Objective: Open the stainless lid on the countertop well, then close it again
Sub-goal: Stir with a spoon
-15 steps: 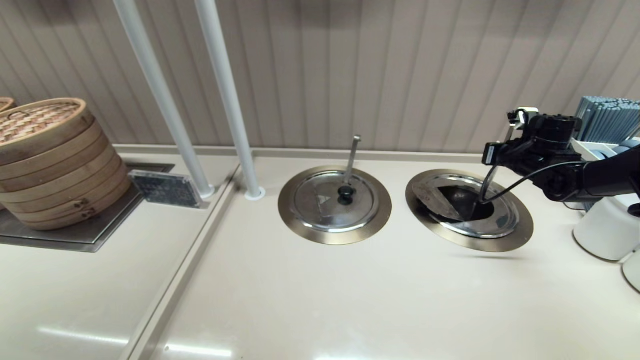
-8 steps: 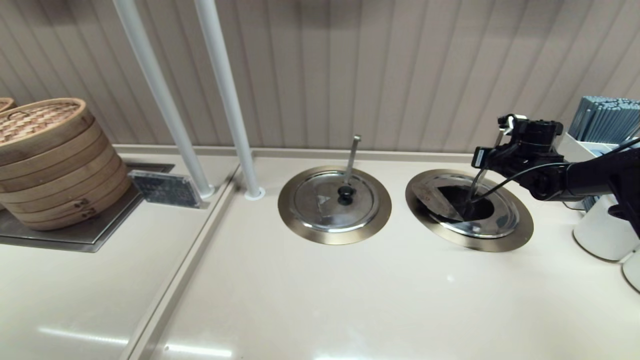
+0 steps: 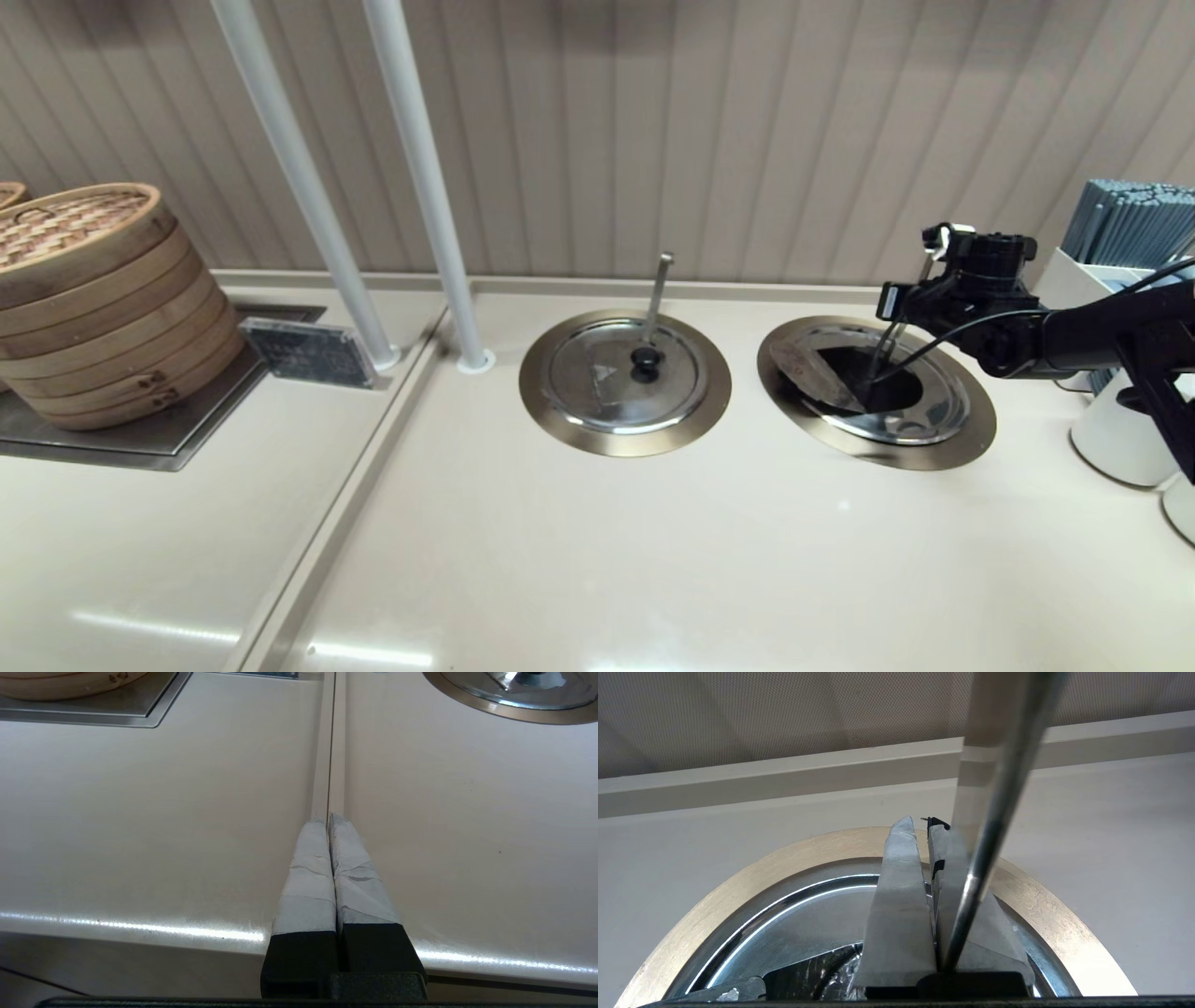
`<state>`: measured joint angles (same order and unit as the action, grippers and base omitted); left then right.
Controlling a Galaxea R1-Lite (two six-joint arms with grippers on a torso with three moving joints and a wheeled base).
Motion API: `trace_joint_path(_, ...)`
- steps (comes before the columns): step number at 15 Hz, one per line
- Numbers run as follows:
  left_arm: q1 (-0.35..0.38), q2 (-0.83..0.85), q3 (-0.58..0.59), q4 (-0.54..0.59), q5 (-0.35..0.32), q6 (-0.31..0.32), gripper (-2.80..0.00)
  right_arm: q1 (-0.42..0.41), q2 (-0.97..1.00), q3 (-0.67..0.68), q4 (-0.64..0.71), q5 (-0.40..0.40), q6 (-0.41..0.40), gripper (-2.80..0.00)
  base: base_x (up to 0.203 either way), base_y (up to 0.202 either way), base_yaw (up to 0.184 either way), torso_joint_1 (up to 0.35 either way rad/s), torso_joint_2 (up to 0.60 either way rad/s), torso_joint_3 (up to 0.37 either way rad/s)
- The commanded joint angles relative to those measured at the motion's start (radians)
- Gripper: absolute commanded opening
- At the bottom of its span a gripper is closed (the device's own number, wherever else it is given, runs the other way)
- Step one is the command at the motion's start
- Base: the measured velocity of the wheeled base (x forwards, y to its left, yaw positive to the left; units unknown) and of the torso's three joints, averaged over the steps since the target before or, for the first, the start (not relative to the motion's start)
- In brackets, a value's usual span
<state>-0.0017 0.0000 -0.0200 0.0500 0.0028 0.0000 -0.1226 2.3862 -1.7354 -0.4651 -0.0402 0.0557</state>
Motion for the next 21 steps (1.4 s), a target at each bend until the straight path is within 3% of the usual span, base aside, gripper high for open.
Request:
trace_joint_path(1, 0.0, 0.0, 0.0, 0.0, 0.0, 0.0, -2.8, 0.0, 0.003, -0.013, -0.003, -0.002, 0.002, -2.8, 0.0, 0.0, 0.0, 0.0, 0.0, 0.0)
trace_joint_path(10, 0.0, 0.0, 0.0, 0.001, 0.0, 0.0, -2.8, -0.002, 0.051, -0.07, -0.001, -0.058, 0.001, -2.8, 0.0, 0.0, 0.0, 0.0, 0.0, 0.0)
trace_joint_path(11, 0.0, 0.0, 0.0, 0.001, 0.0, 0.0, -2.8, -0.002, 0.05, -0.07, -0.001, -0.059, 0.001, 0.0, 0.0, 0.0, 0.0, 0.0, 0.0, 0.0)
trace_joint_path(17, 0.0, 0.0, 0.0, -0.001, 0.0, 0.0, -2.8, -0.003, 0.034, -0.069, -0.002, -0.059, 0.004, 0.0, 0.0, 0.0, 0.0, 0.0, 0.0, 0.0)
trace_joint_path(21, 0.0, 0.0, 0.0, 0.001, 0.0, 0.0, -2.8, 0.016, -0.042, 0.002, 0.035, -0.057, 0.018, 0.0, 0.0, 0.0, 0.0, 0.0, 0.0, 0.0)
